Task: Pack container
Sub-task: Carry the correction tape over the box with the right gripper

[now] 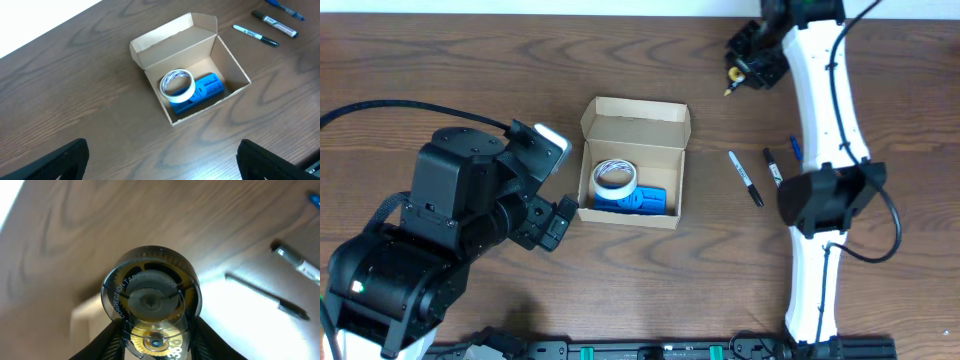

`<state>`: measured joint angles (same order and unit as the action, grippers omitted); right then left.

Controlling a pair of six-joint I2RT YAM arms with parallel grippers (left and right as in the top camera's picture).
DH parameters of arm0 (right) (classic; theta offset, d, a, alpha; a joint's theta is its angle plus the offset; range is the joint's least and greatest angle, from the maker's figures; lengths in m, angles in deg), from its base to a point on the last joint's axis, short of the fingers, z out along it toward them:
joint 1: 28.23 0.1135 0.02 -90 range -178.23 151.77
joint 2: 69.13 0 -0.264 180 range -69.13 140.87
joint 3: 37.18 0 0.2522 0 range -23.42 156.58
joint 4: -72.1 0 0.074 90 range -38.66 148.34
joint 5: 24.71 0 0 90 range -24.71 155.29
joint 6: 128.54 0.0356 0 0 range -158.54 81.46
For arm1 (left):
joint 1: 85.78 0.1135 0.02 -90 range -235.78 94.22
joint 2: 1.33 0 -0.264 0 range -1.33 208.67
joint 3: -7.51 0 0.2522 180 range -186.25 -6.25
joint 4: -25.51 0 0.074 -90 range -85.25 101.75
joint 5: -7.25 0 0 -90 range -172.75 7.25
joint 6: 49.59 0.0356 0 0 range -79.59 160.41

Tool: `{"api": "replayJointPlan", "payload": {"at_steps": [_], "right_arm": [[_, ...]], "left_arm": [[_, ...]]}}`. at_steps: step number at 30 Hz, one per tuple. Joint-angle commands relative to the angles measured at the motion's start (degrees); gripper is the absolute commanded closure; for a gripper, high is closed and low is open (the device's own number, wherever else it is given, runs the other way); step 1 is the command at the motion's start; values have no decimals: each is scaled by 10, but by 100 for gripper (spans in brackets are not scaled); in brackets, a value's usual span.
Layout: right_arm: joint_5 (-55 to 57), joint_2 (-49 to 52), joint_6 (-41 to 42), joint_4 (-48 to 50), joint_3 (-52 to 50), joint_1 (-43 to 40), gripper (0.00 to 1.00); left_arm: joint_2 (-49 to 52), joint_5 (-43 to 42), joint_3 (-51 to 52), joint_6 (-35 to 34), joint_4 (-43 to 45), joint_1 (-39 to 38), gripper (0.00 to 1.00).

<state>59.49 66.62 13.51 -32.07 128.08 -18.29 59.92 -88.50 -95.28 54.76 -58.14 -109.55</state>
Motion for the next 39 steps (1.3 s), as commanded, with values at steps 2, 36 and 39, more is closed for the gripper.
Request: {"api": "replayJointPlan", "payload": {"at_steps": [2, 36, 39], "right_arm": [[0, 2, -80, -42, 66, 63, 81], [41, -228, -131, 168, -347, 234, 76], [41, -259, -129, 186, -404, 243, 76]], "left_arm": [[0, 4, -8, -6, 0, 2, 5], [0, 4, -8, -6, 0, 2, 5], [0, 4, -8, -6, 0, 2, 5]]}}
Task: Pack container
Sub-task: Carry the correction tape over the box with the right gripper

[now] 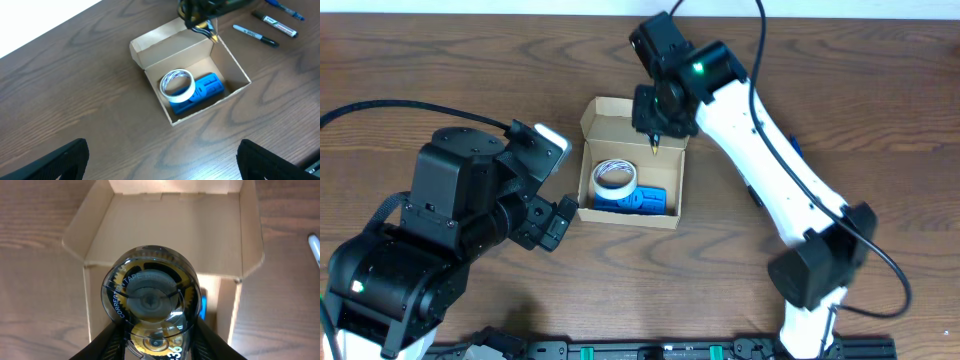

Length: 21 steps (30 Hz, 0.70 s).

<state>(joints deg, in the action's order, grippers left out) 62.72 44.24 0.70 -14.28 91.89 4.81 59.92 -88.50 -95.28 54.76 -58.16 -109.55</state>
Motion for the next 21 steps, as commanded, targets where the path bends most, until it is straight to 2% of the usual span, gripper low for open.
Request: {"api": "replayJointPlan", "payload": {"at_steps": [1, 10, 21], "right_arm": [[9, -44, -1, 13, -59, 16, 76], [13, -86, 65, 66, -202, 45, 77], [26, -86, 123, 109, -281, 46, 78]], "left_arm": [[0, 4, -8, -6, 0, 2, 5], [0, 4, -8, -6, 0, 2, 5], [0, 4, -8, -6, 0, 2, 5]]}}
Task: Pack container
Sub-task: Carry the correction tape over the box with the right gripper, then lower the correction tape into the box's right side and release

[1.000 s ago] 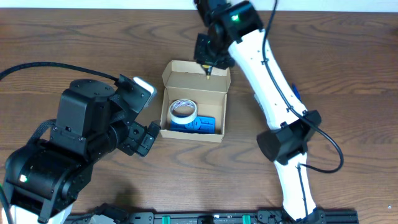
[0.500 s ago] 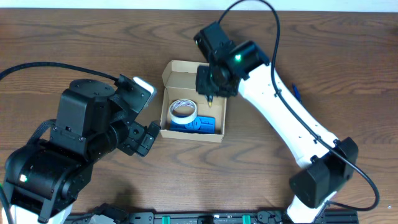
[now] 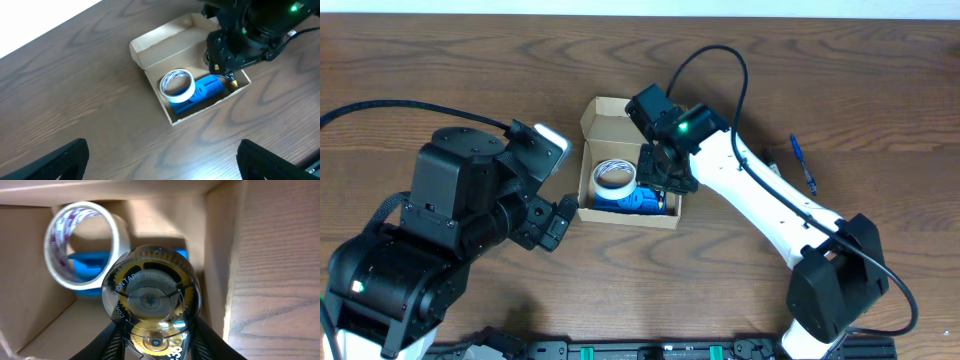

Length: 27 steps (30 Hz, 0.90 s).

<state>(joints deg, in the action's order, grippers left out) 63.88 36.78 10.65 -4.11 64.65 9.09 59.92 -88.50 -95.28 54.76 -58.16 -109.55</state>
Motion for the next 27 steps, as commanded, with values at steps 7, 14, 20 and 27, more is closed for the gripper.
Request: {"api": "replayJointPlan", "payload": {"at_steps": [7, 14, 20, 27], "right_arm": [[17, -12, 27, 34, -31, 3, 76], [38, -11, 33, 38, -35, 3, 75], [45, -8, 29, 38, -36, 3, 73], [46, -8, 24, 38, -36, 3, 72]], "left_arm": [[0, 4, -8, -6, 0, 2, 5], [0, 4, -8, -6, 0, 2, 5], [0, 4, -8, -6, 0, 2, 5], [0, 4, -8, -6, 0, 2, 5]]}}
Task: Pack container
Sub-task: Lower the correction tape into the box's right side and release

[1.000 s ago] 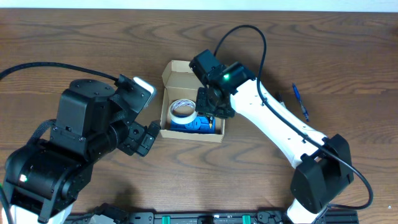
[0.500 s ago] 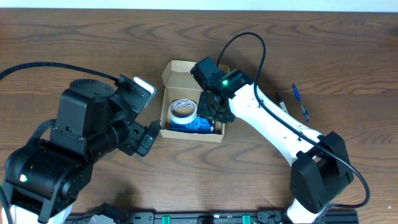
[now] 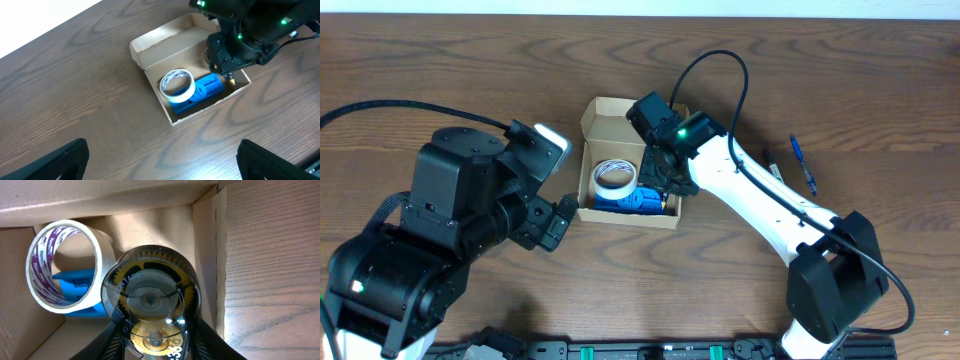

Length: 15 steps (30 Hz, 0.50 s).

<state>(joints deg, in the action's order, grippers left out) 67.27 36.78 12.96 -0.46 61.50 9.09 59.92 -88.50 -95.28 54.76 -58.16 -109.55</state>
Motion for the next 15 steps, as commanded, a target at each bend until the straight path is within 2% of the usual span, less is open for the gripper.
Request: {"api": "replayJointPlan", "payload": {"at_steps": [1, 15], "right_arm": [[12, -8, 1, 3, -5, 3, 72], [13, -8, 1, 52, -55, 3, 72]], "left_arm": [[0, 4, -8, -6, 0, 2, 5], [0, 4, -8, -6, 0, 2, 5]]}}
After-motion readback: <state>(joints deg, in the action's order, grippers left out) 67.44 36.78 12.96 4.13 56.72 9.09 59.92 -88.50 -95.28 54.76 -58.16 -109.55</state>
